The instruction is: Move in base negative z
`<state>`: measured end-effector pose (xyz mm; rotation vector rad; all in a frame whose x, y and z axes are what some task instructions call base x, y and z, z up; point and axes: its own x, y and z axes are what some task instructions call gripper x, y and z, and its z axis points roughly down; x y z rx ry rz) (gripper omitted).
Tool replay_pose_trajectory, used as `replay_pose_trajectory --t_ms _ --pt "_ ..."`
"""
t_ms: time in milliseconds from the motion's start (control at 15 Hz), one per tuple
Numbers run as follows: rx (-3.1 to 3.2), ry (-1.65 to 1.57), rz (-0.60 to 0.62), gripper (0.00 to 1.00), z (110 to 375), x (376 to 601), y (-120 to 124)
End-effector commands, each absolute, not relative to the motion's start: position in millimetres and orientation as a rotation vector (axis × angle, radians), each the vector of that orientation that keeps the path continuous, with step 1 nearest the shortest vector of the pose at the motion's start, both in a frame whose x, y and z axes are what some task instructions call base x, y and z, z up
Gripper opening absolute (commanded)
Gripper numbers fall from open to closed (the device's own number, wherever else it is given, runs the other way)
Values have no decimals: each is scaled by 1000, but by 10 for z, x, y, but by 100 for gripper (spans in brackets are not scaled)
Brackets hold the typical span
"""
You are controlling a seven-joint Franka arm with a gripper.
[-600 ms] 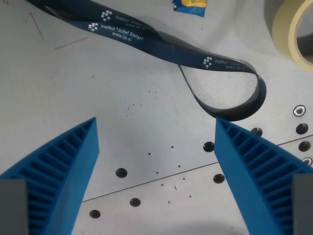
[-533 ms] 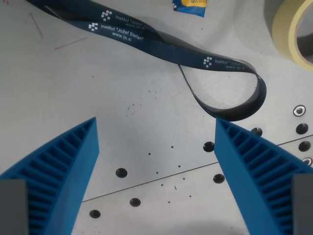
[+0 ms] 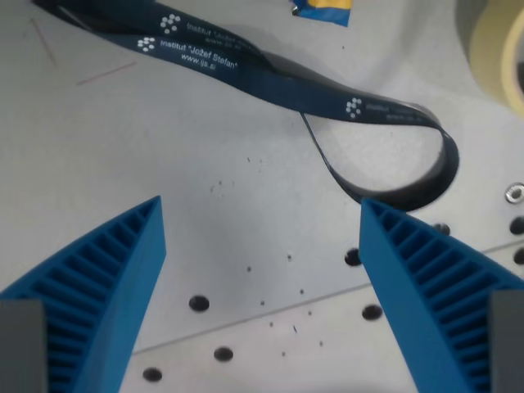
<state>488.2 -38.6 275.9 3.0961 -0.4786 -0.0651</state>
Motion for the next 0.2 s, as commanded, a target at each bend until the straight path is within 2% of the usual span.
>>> replay_pose_trajectory --t_ms 67,200 --pt "3100 -480 -14 100 2641 4863 -383" --pt "3100 -480 -14 100 2541 4872 -383"
